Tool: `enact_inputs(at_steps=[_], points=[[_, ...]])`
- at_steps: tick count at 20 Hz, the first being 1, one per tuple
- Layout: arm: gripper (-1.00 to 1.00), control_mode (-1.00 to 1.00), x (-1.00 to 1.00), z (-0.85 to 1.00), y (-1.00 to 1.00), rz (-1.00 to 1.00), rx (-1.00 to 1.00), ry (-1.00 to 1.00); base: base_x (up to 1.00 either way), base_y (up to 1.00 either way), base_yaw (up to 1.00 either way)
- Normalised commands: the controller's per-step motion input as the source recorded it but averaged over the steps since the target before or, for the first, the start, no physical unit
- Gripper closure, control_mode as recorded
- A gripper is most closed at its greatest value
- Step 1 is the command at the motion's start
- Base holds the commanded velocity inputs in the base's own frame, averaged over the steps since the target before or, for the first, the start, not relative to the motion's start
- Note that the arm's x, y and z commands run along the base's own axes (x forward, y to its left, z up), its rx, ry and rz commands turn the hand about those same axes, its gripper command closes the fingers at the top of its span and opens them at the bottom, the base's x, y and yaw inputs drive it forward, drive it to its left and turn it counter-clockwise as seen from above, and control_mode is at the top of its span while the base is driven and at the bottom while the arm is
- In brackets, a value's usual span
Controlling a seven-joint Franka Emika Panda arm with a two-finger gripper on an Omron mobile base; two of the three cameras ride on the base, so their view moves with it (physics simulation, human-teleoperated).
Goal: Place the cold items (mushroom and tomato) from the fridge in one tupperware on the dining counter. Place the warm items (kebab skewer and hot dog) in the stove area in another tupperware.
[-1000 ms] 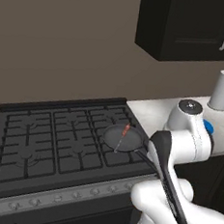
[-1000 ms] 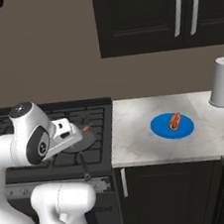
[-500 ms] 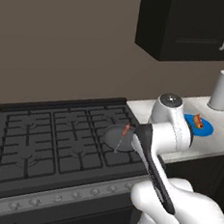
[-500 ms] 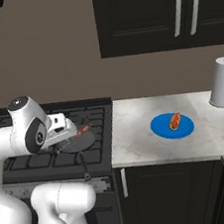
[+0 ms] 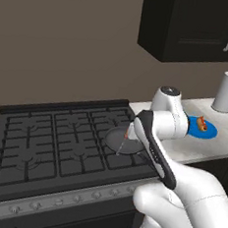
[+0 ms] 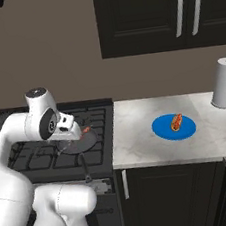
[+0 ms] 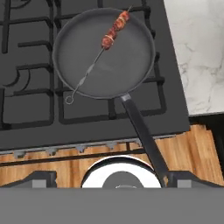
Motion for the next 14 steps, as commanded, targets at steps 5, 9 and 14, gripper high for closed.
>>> enact_inputs(at_steps=[5, 9, 14], points=[[-1.00, -1.00, 0.57, -0.19, 0.50, -0.10, 0.03, 0.07, 0.00, 0.00, 0.00], [-1.00, -1.00, 0.60, -0.47, 0.09, -0.04, 0.10, -0.05, 0.00, 0.00, 0.00], [-1.00, -1.00, 0.69, -0.55, -0.18, -0.01, 0.11, -0.11, 0.00, 0.00, 0.00]])
